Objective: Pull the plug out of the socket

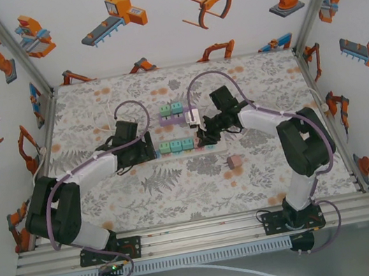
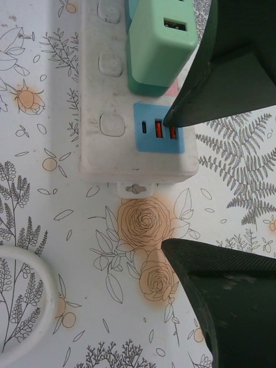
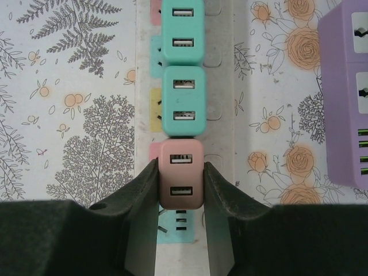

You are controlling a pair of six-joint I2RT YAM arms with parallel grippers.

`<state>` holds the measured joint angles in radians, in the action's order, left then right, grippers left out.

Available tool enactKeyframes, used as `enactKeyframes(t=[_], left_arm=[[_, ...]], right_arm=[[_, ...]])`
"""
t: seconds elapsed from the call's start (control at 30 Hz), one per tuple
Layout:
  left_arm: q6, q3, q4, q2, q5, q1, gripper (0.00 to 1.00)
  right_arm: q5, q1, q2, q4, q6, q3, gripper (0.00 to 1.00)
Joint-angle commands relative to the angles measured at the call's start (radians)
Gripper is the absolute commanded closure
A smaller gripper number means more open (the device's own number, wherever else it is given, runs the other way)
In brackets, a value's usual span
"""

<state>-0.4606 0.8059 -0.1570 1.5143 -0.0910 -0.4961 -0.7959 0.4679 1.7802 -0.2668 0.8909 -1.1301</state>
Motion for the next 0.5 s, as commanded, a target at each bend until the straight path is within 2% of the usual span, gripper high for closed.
enactKeyframes(t=[0.0, 0.47], left_arm=[[0.002, -0.018, -0.055, 0.041, -0.069, -0.004, 0.28], [-0.004, -0.037, -0.058, 0.030, -0.139, -0.016, 0.28]], right_arm=[[-0.063, 0.006, 0.004, -0.023, -0.003, -0.051, 0.80], [-0.080, -0.001, -0.021, -0.023, -0.039, -0.060, 0.83]])
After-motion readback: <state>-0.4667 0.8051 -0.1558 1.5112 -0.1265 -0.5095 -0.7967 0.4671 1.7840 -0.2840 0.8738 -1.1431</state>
